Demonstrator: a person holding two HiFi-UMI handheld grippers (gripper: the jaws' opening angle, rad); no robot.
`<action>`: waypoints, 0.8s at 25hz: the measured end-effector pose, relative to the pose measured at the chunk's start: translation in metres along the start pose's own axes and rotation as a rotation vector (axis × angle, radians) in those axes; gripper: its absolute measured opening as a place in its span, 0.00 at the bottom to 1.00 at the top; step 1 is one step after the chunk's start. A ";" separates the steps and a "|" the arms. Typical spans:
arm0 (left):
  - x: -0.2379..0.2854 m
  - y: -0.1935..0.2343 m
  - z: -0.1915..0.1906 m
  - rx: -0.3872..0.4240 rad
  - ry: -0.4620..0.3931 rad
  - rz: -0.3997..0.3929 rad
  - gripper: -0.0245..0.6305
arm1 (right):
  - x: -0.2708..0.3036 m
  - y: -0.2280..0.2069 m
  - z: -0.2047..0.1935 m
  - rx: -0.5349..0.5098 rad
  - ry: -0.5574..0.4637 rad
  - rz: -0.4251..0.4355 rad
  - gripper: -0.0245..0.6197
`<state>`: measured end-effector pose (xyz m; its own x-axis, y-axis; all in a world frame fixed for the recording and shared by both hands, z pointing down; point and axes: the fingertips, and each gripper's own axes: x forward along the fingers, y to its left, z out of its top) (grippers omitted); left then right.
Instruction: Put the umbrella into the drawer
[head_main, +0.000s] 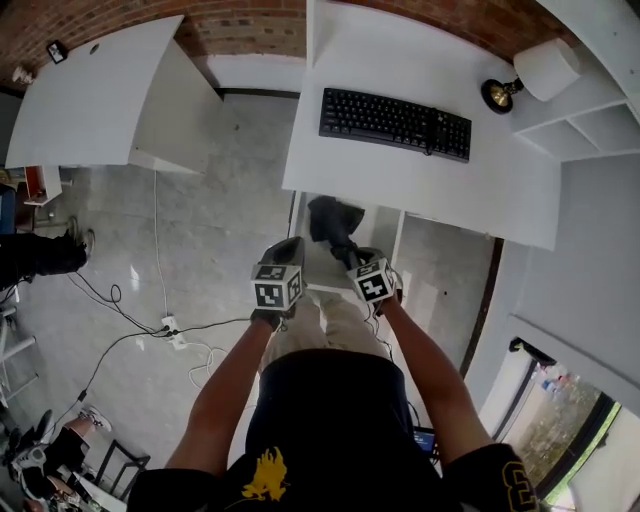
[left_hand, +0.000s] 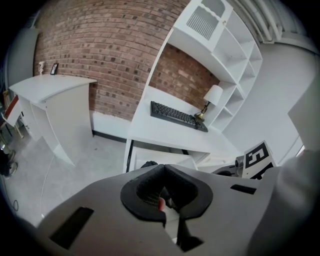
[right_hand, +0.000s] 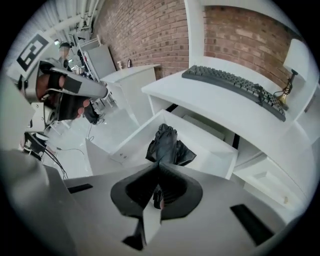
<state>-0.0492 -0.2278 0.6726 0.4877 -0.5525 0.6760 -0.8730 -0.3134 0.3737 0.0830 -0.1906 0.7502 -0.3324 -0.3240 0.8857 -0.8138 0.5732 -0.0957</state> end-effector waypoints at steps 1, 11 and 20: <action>-0.007 -0.004 0.002 0.003 -0.003 -0.006 0.06 | -0.010 0.002 0.003 0.013 -0.015 -0.004 0.04; -0.048 -0.043 0.025 0.120 -0.034 -0.076 0.06 | -0.110 -0.028 0.035 0.322 -0.254 -0.079 0.04; -0.078 -0.051 0.062 0.199 -0.096 -0.092 0.06 | -0.180 -0.057 0.058 0.418 -0.418 -0.146 0.04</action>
<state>-0.0419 -0.2168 0.5614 0.5714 -0.5824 0.5782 -0.8115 -0.5062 0.2920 0.1619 -0.2090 0.5694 -0.2929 -0.6937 0.6580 -0.9553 0.1840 -0.2313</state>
